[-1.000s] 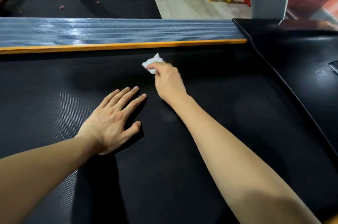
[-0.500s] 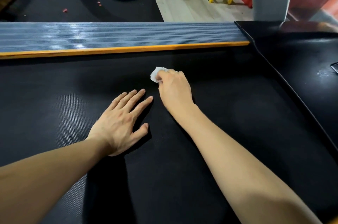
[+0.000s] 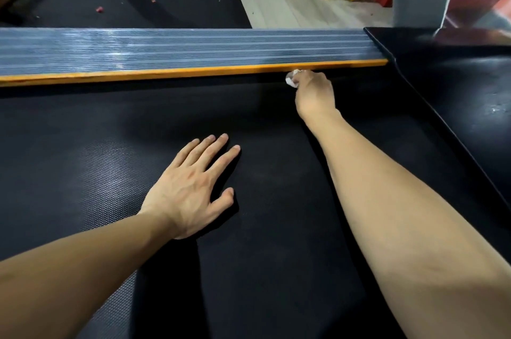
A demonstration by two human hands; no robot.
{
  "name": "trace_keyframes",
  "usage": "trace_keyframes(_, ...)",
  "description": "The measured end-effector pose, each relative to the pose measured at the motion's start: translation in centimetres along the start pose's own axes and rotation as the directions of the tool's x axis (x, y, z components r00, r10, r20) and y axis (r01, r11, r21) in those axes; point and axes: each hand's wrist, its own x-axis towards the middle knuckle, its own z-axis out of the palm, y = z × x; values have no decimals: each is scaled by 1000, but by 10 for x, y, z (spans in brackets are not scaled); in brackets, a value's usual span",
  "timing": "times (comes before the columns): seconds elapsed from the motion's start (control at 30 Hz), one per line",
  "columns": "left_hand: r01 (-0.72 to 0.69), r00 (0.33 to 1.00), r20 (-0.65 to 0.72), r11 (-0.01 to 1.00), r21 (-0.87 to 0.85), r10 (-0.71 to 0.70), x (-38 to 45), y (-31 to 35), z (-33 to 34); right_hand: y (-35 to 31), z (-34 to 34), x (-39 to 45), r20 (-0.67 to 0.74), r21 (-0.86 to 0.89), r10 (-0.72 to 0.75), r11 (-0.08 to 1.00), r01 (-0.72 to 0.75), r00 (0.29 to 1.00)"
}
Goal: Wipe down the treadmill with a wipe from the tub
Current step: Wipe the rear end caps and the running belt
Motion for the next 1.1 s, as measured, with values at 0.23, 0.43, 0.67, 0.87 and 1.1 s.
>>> trace_keyframes(0.23,0,1000,-3,1000,-6,0,-1,0,0,-2,8,-38,-75,-7,-154,988,154,985)
trace_keyframes(0.43,0,1000,5,1000,-10,0,-1,2,-2,-8,10,-110,-108,79,-311,944,320,944)
trace_keyframes(0.67,8,1000,1,1000,-7,-8,-2,2,-2,3,-27,-122,-51,713,-3,700,38,999)
trace_keyframes(0.87,10,1000,-1,1000,-17,-10,-1,2,-2,22,-11,-113,-56,672,280,720,-171,958)
trace_keyframes(1.1,4,1000,-5,1000,-12,-4,-1,1,-1,26,-7,-139,-199,29,-52,998,58,979)
